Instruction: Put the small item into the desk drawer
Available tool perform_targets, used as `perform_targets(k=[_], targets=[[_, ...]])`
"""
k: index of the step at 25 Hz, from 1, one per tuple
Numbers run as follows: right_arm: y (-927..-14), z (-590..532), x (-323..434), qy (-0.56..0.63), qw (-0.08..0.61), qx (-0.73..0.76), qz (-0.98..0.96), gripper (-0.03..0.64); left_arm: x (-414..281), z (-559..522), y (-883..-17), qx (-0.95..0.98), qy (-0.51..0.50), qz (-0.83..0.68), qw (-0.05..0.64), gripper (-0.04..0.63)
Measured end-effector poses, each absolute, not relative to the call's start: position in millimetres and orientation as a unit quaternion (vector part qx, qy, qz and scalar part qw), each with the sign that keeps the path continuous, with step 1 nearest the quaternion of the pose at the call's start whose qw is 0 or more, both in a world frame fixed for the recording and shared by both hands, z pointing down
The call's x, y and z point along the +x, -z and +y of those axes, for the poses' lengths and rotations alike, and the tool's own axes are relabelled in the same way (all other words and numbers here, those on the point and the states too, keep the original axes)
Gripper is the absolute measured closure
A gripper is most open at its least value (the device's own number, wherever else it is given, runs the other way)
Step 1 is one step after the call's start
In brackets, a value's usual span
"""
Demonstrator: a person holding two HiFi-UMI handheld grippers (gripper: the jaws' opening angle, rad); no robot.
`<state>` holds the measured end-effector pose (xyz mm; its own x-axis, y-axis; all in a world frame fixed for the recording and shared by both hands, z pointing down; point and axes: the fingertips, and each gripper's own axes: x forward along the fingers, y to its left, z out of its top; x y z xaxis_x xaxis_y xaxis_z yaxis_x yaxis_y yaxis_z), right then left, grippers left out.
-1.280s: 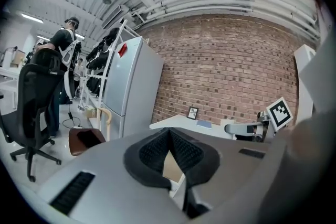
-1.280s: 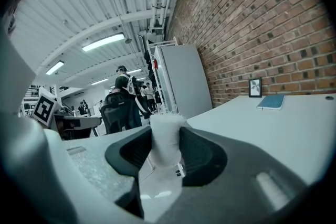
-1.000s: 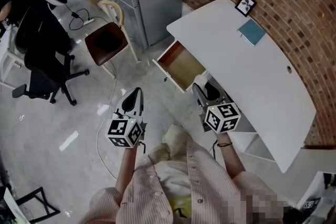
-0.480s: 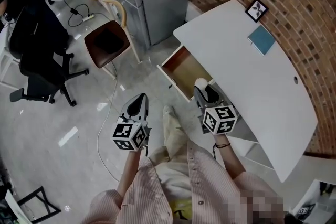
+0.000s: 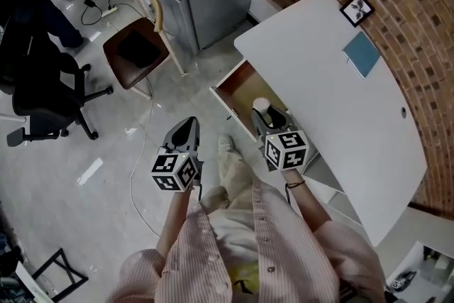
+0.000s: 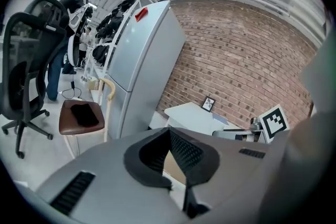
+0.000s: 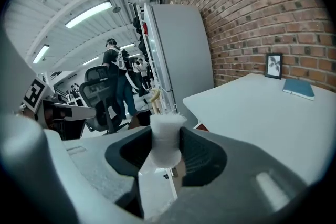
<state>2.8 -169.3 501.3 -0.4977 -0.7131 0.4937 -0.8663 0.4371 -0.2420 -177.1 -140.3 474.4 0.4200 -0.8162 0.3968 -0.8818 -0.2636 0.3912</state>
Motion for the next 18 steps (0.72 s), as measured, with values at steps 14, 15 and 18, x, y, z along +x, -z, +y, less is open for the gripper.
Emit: perform_targets(k=[14, 15, 18], targets=[[-578, -231, -11, -0.289, 0.231, 0.451, -0.812, 0.451, -169, -215, -529, 0.78, -0.106, -0.514, 0.34, 0.597], [-586, -236, -11, -0.29, 0.239, 0.45, -0.81, 0.451, -168, -219, -533, 0.78, -0.11, -0.512, 0.342, 0.597], [-608, -245, -12, -0.294, 0.26, 0.447, -0.804, 0.451, -167, -230, -546, 0.779, -0.116, -0.51, 0.347, 0.597]])
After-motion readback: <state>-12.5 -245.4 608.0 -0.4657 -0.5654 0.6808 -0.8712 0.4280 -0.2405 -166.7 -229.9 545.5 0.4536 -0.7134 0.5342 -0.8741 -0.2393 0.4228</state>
